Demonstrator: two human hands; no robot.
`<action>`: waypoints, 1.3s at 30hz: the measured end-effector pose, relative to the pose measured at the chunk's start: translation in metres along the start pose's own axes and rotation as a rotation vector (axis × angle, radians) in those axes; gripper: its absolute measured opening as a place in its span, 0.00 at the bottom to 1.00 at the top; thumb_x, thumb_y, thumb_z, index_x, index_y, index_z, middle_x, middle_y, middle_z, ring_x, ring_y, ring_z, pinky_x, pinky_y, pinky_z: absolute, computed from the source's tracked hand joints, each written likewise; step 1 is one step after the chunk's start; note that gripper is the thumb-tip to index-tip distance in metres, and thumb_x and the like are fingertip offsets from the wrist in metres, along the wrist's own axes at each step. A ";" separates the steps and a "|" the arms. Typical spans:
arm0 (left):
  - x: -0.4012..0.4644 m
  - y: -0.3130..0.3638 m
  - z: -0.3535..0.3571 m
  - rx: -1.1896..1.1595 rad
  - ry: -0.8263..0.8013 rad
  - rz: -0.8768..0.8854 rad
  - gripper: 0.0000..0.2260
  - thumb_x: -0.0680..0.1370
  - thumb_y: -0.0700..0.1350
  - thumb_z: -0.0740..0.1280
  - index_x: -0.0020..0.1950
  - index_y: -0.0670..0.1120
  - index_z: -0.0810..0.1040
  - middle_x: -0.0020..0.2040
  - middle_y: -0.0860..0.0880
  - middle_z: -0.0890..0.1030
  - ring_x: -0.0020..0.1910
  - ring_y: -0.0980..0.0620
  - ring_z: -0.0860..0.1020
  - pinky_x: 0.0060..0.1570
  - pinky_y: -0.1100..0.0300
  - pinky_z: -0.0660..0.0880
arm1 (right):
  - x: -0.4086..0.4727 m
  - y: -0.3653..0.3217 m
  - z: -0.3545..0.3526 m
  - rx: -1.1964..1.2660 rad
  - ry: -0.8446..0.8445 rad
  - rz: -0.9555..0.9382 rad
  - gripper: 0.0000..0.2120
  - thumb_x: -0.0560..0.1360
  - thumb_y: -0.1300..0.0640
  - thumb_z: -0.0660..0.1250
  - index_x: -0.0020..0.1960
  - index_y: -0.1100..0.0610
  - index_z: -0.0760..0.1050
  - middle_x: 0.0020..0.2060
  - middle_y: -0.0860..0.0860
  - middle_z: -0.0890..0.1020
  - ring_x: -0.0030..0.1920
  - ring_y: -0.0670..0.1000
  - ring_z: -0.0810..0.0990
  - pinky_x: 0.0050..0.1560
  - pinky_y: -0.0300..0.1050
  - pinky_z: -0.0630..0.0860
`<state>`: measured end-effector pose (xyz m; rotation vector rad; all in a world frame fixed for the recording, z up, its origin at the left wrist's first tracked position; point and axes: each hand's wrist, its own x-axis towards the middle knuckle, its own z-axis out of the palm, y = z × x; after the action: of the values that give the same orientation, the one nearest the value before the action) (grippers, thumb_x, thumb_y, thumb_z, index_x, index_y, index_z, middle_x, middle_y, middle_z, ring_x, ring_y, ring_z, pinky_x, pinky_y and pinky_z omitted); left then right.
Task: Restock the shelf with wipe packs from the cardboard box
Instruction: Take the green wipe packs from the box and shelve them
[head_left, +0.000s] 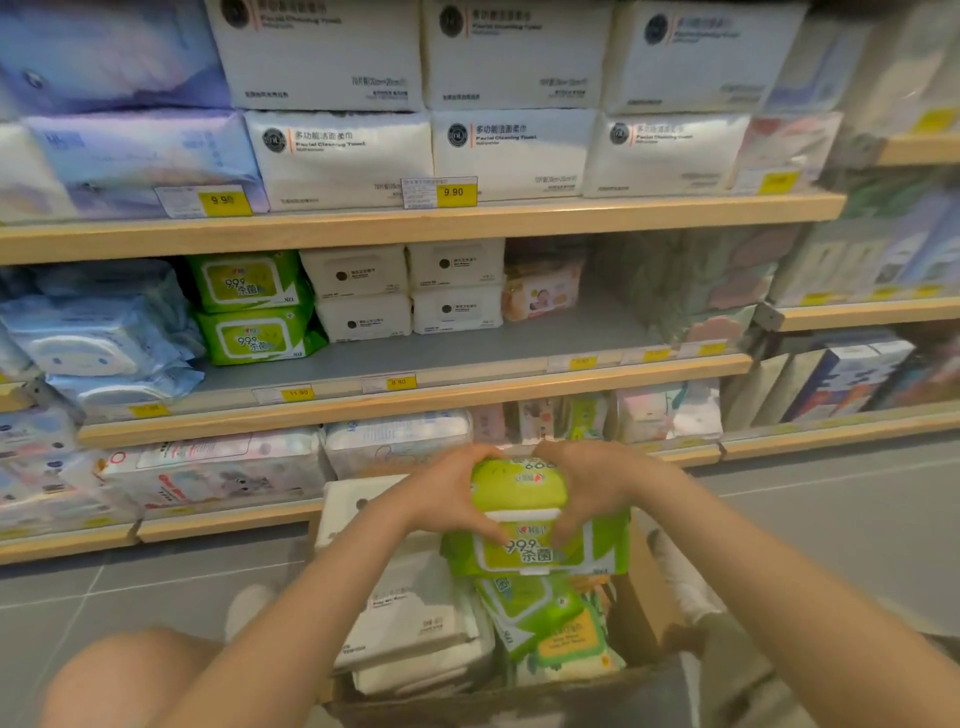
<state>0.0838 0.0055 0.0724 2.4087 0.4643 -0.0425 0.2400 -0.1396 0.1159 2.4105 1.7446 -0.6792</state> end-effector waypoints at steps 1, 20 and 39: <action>0.005 0.001 0.004 -0.028 0.026 0.022 0.43 0.59 0.56 0.80 0.70 0.54 0.64 0.66 0.55 0.68 0.64 0.56 0.68 0.63 0.60 0.67 | -0.004 0.012 0.007 0.022 0.044 0.022 0.49 0.57 0.37 0.77 0.72 0.49 0.58 0.66 0.48 0.72 0.62 0.52 0.73 0.57 0.48 0.73; 0.124 -0.025 0.086 0.883 -0.672 0.165 0.47 0.55 0.64 0.77 0.70 0.54 0.65 0.68 0.48 0.68 0.64 0.47 0.67 0.62 0.50 0.68 | -0.024 0.134 0.104 0.457 0.251 0.473 0.38 0.57 0.43 0.79 0.62 0.51 0.68 0.52 0.49 0.78 0.49 0.51 0.76 0.48 0.45 0.75; 0.067 -0.011 0.048 0.962 -0.323 0.326 0.42 0.62 0.65 0.71 0.70 0.50 0.61 0.64 0.49 0.73 0.61 0.48 0.69 0.60 0.49 0.61 | -0.040 0.116 0.074 0.521 0.327 0.422 0.38 0.55 0.46 0.80 0.61 0.49 0.68 0.48 0.46 0.77 0.47 0.49 0.77 0.41 0.42 0.74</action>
<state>0.1475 0.0044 0.0185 3.2856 -0.1676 -0.6250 0.3148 -0.2388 0.0447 3.2646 1.1603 -0.7885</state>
